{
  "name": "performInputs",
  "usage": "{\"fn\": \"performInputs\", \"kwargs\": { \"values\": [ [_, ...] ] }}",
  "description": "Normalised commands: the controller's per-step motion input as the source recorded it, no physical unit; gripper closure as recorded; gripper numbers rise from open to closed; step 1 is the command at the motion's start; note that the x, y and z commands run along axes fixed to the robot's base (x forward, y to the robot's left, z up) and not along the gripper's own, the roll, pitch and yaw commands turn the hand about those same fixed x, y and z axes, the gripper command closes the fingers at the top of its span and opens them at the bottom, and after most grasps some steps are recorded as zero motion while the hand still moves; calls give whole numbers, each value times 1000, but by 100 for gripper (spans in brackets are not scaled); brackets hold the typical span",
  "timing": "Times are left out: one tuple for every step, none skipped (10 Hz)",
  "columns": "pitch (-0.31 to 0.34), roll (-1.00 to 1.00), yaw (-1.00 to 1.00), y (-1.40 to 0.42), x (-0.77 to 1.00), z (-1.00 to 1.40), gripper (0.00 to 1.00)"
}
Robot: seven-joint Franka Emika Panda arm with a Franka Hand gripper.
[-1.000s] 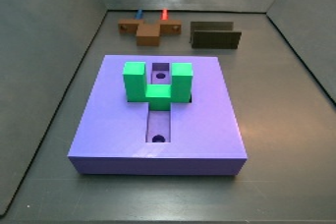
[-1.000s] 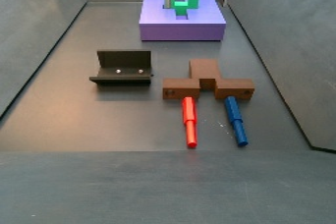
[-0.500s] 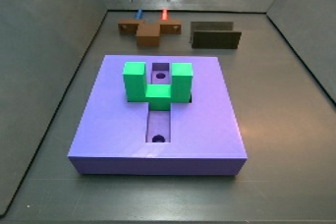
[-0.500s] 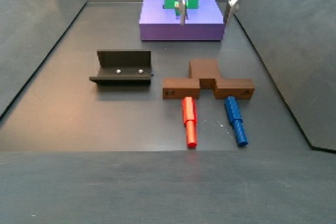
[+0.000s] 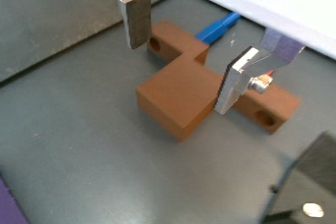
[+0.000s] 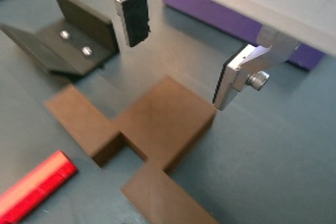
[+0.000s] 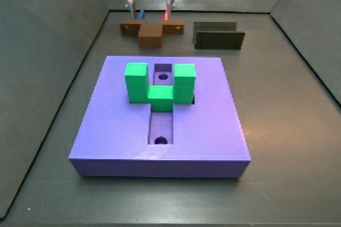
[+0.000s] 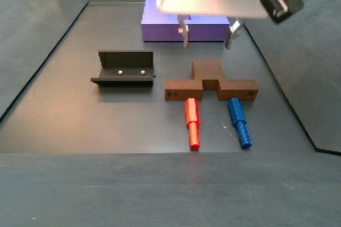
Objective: Pick up the brown object. Move up. Place the brown object on the fixture. Regrasp the brown object. Move to above the board. Insert the brown object.
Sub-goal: Pick up the brown object.
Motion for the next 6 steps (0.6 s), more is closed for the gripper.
{"fn": "performInputs", "kwargs": {
  "values": [
    [-30,0,-54,0,-126,-600,0],
    [-73,-83,-6,69,-43,-514,0],
    [-129,-223,0,117,0,-443,0],
    [-141,-206,0,57,0,-397,0],
    [-107,-156,0,29,46,-389,0],
    [-60,-64,0,0,0,-266,0]
  ]
}}
